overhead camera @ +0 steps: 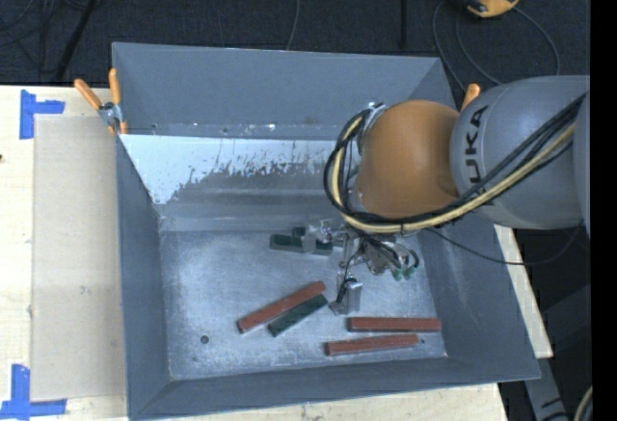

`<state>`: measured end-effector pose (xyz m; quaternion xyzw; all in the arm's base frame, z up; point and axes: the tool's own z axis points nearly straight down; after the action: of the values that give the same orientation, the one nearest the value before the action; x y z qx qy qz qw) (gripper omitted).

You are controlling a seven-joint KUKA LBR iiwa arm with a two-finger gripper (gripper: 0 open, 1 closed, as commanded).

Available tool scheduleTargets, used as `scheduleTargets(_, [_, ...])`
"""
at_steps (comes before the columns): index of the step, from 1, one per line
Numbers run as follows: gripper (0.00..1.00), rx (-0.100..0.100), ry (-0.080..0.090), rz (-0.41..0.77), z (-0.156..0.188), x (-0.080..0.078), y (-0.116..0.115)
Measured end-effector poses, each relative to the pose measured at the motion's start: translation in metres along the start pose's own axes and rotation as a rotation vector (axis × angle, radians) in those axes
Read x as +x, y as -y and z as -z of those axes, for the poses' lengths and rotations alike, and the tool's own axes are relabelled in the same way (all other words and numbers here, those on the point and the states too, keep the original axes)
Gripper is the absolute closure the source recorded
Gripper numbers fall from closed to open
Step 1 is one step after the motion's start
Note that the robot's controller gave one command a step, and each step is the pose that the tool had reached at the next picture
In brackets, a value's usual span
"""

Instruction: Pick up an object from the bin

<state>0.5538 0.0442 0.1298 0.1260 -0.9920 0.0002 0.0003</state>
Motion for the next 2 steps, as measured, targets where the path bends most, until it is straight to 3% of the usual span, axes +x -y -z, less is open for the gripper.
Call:
scheduleTargets(1, [0.0,-0.001,0.0,0.163,-0.031,0.004,-0.013])
scheduleTargets(2, [1.0,-0.002,0.002,0.189,-0.06,-0.024,-0.036])
